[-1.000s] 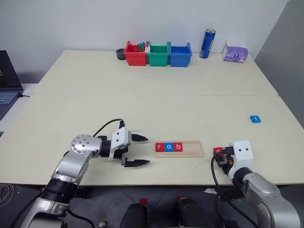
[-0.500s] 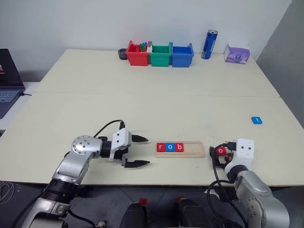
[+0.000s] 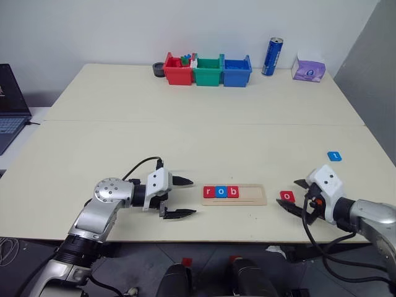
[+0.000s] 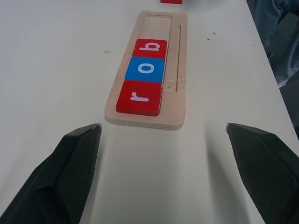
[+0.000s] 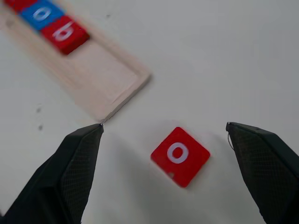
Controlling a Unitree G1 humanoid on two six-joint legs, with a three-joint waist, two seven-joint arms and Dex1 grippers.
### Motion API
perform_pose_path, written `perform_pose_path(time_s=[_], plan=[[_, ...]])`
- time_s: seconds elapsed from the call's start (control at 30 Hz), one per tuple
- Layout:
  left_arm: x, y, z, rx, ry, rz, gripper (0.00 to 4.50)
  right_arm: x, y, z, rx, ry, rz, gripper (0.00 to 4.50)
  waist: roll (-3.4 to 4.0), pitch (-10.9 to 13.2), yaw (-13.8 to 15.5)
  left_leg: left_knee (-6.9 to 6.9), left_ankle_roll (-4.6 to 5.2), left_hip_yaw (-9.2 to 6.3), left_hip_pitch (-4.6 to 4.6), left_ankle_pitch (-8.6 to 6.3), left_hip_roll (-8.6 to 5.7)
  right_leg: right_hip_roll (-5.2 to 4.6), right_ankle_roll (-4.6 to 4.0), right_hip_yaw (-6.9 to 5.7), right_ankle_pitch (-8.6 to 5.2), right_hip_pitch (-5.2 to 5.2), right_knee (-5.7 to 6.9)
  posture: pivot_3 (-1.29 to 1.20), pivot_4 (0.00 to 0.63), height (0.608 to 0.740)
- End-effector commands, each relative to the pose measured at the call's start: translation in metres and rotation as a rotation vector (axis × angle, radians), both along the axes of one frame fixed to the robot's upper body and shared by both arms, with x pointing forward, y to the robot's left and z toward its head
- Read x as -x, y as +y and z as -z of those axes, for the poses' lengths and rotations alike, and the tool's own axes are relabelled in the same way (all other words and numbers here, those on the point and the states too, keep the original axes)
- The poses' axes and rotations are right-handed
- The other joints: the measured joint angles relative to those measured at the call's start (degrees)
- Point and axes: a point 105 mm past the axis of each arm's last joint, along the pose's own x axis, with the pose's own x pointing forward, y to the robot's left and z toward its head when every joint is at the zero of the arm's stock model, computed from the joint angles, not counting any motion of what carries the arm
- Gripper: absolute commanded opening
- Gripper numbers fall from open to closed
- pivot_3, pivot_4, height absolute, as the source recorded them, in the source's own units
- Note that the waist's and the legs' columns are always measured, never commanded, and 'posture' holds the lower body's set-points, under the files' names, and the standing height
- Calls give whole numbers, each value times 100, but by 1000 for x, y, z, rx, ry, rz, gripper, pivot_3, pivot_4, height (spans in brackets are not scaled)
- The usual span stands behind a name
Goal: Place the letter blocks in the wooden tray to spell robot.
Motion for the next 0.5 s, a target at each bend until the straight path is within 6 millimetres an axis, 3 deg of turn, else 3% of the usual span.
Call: perform_pose_path(time_s=[0.03,0.23,0.47,0.5], plan=[[-1,-6,-11,7,-42,23,4500,-10,-7,-2,69,-27,-115,4469,-1,1,1,0,0,1,0,0,0,0,0,1,0,0,0,0,150,740],[-1,-2,-9,0,-41,13,4500,-28,-16,0,136,2,-219,4469,0,5,-6,2,0,1,1,0,2,0,0,4,1,-1,3,0,150,740],[0,3,-2,-3,-38,3,4500,-32,-16,6,134,105,-295,4469,3,8,8,2,0,-2,-1,0,5,-6,-5,3,3,-1,3,0,150,740],[0,3,-2,-3,-40,2,4500,-33,-16,8,139,107,-299,4304,3,8,7,2,0,-3,-1,0,5,-7,-6,4,4,-1,3,0,150,740]])
